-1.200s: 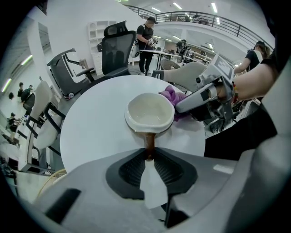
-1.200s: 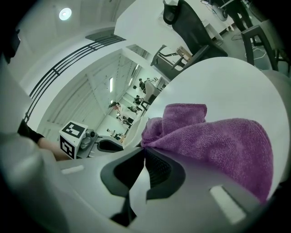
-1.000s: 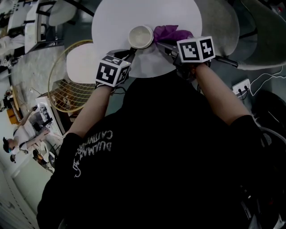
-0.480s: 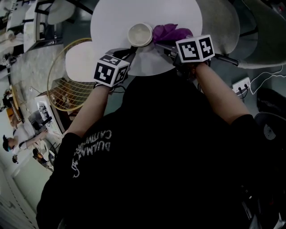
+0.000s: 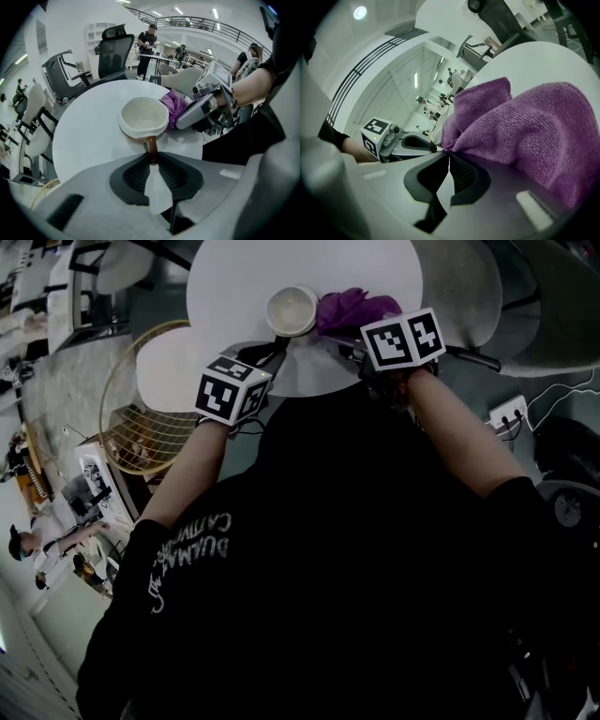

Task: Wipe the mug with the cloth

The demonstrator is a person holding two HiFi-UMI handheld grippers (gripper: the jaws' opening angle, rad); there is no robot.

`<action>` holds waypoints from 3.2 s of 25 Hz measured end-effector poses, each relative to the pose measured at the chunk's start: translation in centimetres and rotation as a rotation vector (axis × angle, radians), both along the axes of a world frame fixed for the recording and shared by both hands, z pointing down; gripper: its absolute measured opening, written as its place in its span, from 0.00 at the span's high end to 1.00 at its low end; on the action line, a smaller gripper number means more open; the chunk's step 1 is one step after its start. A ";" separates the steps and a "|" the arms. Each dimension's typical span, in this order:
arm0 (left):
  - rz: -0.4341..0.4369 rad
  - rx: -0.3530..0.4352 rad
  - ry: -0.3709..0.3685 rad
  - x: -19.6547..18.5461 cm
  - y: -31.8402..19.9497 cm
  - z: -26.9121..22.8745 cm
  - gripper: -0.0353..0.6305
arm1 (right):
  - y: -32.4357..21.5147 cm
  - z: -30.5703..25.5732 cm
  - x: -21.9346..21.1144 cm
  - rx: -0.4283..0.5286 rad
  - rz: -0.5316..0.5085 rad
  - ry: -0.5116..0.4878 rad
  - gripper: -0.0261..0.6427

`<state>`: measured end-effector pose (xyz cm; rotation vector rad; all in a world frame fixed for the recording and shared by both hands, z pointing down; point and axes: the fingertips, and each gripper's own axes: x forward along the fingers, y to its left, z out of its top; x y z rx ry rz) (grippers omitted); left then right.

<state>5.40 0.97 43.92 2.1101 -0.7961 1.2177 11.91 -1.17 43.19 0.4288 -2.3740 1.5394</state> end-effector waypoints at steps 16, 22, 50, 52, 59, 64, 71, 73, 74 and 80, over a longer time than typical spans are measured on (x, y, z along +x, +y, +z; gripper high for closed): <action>-0.010 0.006 0.051 0.6 0.3 0.1 0.85 | 1.3 1.0 -1.5 -0.034 -0.027 0.057 0.95; -0.015 0.001 0.072 1.1 0.5 0.1 0.85 | 1.5 1.2 -1.7 -0.048 -0.027 0.049 0.95; 0.001 -0.005 0.098 3.1 1.2 0.0 0.84 | 3.1 -0.7 -2.2 -0.178 0.051 -0.127 0.95; 0.004 -0.004 0.097 3.0 1.1 0.0 0.84 | 3.0 -1.0 -1.9 -0.174 0.057 -0.124 0.95; 0.002 -0.001 0.098 2.8 1.1 -0.1 0.84 | 3.1 -1.4 -1.7 -0.166 0.046 -0.113 0.95; 0.003 0.006 0.087 3.0 1.0 0.0 0.84 | 2.9 -1.7 -1.5 -0.154 0.040 -0.109 0.95; -0.008 0.033 0.079 2.9 0.1 0.0 0.83 | 1.9 -2.6 -0.9 -0.141 0.037 -0.115 0.95; -0.016 0.040 0.084 2.7 -0.1 0.1 0.82 | 1.6 -2.7 -0.6 -0.135 0.036 -0.108 0.95; -0.023 0.044 0.088 2.7 -0.4 0.1 0.82 | 1.3 -2.7 -0.4 -0.132 0.036 -0.106 0.95; -0.145 0.097 0.180 1.9 -2.0 0.4 0.72 | -0.5 -2.1 1.3 -0.110 0.050 -0.111 0.95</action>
